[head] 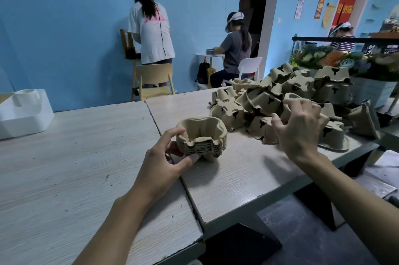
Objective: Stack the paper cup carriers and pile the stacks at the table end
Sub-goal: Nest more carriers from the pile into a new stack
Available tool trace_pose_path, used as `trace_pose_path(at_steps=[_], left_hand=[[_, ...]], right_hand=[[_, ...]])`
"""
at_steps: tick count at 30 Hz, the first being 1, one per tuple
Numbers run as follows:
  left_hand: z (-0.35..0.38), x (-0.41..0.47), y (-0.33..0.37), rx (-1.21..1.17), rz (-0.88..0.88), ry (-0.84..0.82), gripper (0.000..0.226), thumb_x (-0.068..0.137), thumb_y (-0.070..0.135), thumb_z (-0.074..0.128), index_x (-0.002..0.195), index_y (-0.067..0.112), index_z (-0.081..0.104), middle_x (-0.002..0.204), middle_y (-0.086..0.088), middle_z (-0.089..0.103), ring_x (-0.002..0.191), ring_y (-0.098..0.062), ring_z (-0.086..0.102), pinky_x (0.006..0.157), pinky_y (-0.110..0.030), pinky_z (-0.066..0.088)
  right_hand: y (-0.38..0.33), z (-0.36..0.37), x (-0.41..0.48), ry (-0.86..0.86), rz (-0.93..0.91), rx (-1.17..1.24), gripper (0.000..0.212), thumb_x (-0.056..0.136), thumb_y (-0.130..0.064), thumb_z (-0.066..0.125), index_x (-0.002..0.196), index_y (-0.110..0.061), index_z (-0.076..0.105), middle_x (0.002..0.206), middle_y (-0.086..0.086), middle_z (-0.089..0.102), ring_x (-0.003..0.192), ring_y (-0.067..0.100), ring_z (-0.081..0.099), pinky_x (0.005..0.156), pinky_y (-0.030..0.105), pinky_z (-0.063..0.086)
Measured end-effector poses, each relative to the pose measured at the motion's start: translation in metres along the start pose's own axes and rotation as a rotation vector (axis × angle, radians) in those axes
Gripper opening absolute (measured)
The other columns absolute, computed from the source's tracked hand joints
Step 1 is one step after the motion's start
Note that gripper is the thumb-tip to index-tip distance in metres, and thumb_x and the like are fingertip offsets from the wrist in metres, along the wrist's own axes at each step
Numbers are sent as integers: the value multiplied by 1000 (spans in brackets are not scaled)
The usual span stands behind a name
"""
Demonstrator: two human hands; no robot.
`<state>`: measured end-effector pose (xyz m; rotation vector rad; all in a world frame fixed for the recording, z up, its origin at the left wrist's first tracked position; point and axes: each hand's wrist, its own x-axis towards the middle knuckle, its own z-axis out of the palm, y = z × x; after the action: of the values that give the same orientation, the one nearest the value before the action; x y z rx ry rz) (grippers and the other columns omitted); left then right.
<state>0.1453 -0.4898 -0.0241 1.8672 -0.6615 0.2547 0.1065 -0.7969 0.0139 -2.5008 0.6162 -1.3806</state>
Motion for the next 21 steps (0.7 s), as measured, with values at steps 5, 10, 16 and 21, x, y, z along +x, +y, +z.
trace_pose_path(at_steps=[5,10,16,21], left_hand=[[0,1,-2,7,4,1,58,76,34,84,120,53,52,99,9,73,96,-4,67,75,-18,45],[0,1,-3,2,27,4,56,76,30,85,118,52,54,97,8,74,94,-7,67,72,-10,45],[0,2,-5,14,40,46,57,75,29,86,118,51,55,100,10,72,96,-7,66,75,-17,48],[-3,0,-7,17,43,74,55,76,27,86,116,50,55,97,10,71,89,-9,66,73,-23,46]], right_hand=[[17,6,15,-111,153,14,35,89,-29,64,120,-13,64,120,14,64,119,32,44,98,46,24],[20,2,13,-32,46,43,21,88,-16,64,106,-12,71,102,12,71,104,31,53,89,40,24],[-10,-11,-15,4,-414,176,9,87,-16,72,92,-9,73,86,7,72,77,25,60,78,39,39],[-43,-8,-34,-295,-530,276,6,86,-18,71,90,-15,74,88,1,69,82,23,60,71,44,51]])
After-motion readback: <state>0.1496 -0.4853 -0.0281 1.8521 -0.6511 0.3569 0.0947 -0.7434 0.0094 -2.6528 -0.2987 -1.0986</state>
